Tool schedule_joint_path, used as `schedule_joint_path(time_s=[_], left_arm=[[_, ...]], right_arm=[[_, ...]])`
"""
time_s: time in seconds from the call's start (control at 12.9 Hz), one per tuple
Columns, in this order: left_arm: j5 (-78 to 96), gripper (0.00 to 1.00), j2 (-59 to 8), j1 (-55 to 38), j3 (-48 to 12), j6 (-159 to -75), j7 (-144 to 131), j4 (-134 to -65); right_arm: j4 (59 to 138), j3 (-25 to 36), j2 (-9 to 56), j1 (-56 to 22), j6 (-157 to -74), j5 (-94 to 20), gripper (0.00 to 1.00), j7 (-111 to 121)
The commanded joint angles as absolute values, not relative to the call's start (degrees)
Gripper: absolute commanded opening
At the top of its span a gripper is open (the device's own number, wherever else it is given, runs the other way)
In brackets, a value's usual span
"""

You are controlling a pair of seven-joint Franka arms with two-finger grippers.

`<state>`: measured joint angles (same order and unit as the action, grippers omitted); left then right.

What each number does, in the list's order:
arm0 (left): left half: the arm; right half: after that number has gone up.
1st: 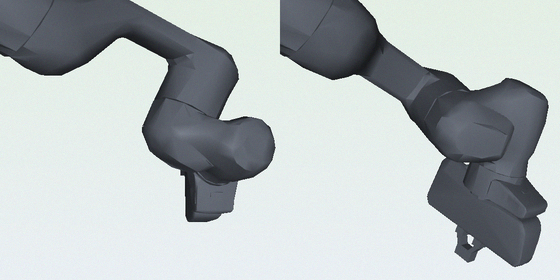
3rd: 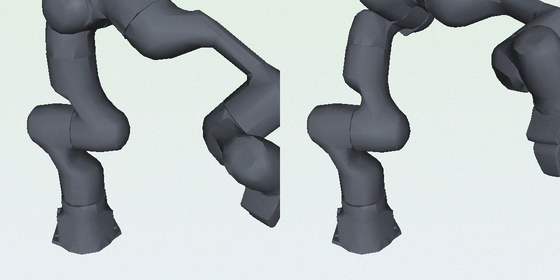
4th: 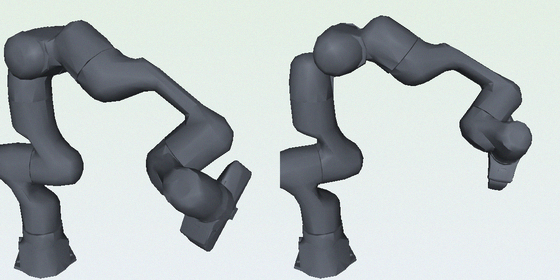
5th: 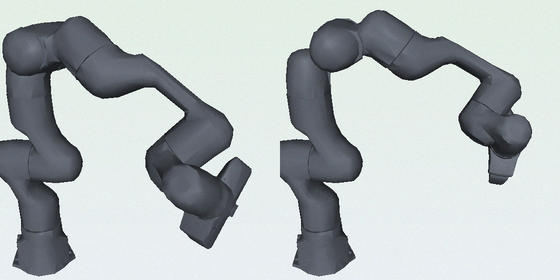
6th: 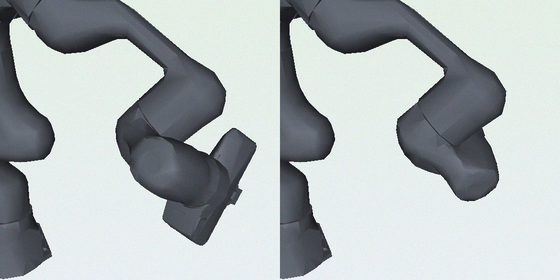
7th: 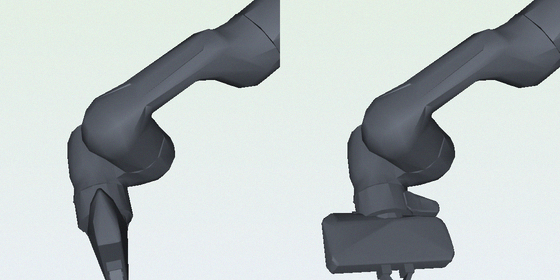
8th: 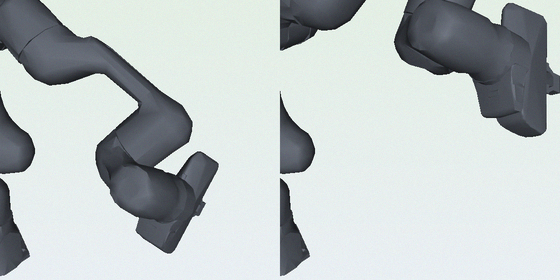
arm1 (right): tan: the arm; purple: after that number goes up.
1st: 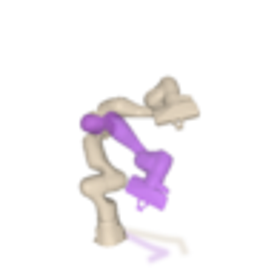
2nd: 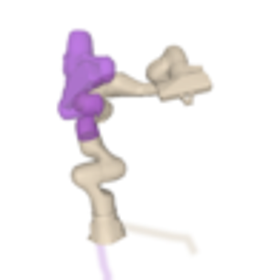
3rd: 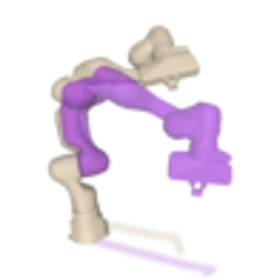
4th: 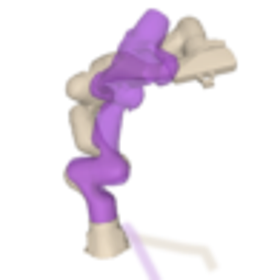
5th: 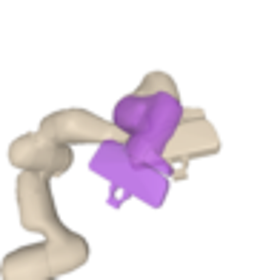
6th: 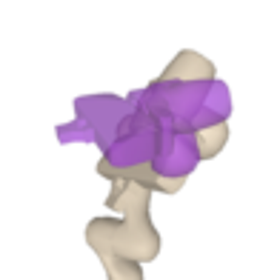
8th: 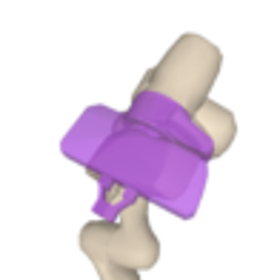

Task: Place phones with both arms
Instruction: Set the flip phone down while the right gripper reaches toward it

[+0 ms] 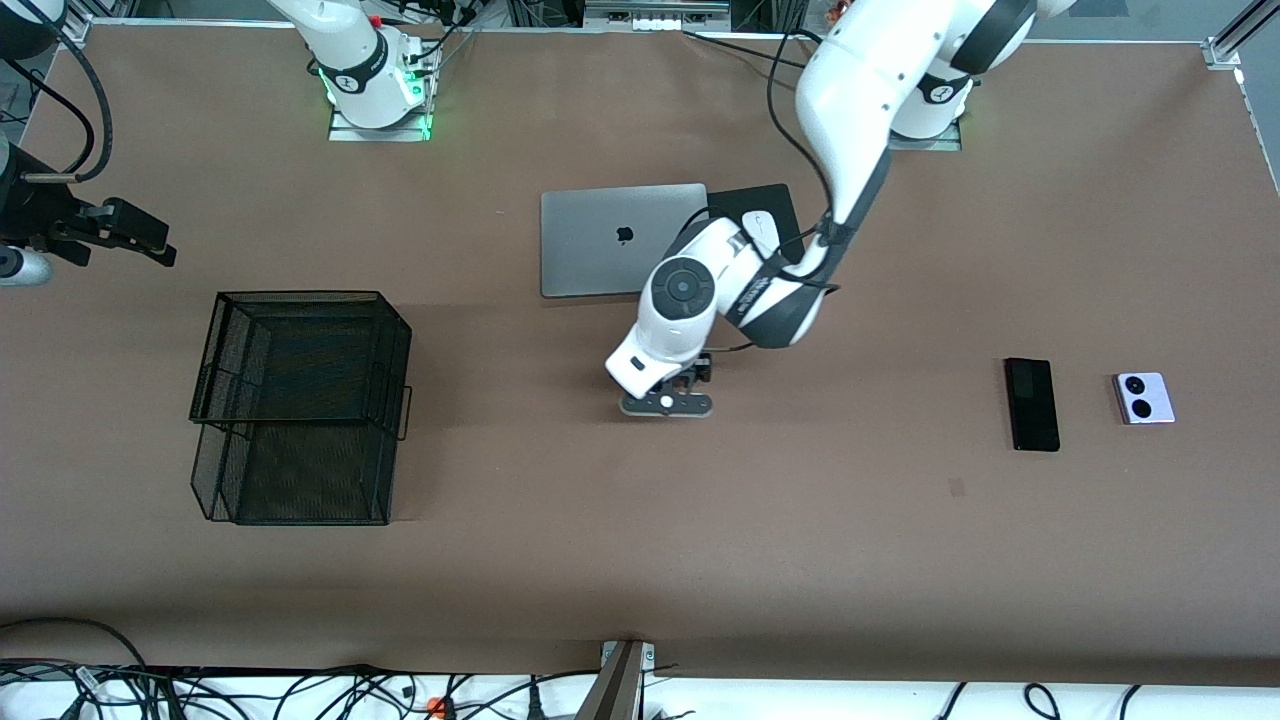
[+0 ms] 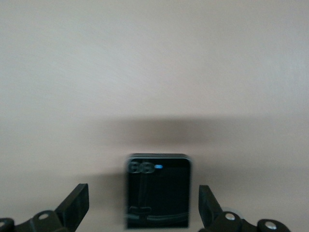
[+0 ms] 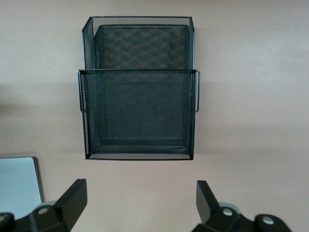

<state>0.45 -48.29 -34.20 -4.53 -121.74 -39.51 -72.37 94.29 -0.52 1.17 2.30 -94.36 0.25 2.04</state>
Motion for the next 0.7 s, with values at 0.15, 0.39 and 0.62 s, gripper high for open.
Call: schedule_joint_path(time_s=[0.15, 0.39, 0.62], left_arm=[[-1.92, 1.00, -35.97, -25.95, -3.61, -103.67, -29.83, -74.09], [-2.20, 1.00, -31.48, -18.75, -3.52, -96.70, -21.46, -73.83], [-2.72, 1.00, -27.52, -14.69, -3.17, -87.66, -17.33, -74.00]], right_arm=[[94.75, -1.14, 3.42, -1.65, -96.93, 0.79, 1.00, 0.46], [94.75, -1.14, 6.58, -9.81, -100.27, 0.79, 1.00, -9.89], [94.57, -1.23, 9.74, -20.44, -104.75, 0.88, 1.00, -25.09]])
